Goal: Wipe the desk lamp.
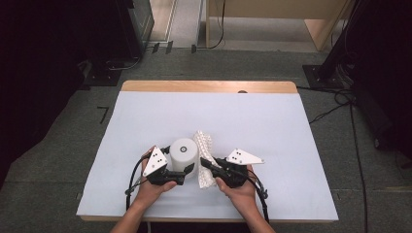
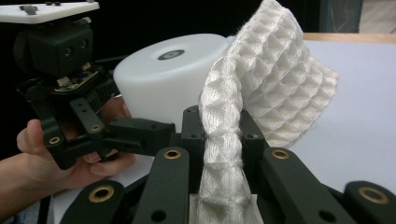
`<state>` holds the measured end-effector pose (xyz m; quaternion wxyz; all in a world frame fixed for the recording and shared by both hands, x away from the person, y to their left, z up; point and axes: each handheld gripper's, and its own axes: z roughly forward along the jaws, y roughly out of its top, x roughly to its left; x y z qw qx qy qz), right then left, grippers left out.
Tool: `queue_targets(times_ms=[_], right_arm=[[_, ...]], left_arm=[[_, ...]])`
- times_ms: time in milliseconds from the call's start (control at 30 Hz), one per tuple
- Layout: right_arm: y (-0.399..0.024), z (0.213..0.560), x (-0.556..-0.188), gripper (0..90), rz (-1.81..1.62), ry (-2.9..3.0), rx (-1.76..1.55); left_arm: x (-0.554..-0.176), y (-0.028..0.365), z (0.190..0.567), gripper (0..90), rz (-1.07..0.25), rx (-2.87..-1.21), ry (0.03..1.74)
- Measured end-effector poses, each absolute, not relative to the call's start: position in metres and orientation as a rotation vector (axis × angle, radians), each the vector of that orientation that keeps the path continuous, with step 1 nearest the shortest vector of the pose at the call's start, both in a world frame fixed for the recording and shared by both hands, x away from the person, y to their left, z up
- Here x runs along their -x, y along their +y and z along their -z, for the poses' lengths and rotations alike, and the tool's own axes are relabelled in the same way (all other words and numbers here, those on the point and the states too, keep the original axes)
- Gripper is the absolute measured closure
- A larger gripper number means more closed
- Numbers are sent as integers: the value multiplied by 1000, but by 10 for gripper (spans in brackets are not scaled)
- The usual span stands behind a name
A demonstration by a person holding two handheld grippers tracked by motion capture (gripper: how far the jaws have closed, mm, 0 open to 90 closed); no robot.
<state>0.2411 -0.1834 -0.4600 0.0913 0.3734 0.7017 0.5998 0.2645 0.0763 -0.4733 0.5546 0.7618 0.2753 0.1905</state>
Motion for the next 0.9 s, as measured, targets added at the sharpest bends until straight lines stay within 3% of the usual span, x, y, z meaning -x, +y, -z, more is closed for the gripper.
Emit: queue_targets(times_ms=[467,733,900], right_arm=[[-183,482,-250,783,-1698,2130,-1199],[-173,487,-250,783,-1694,2167,-1181],[-165,493,-250,784,-1688,2196,-1185]], left_arm=[[-254,88,471,36,-447,-1779,678],[-250,88,470,38,-453,-1747,701],[-244,77,471,75,-530,-1758,735]])
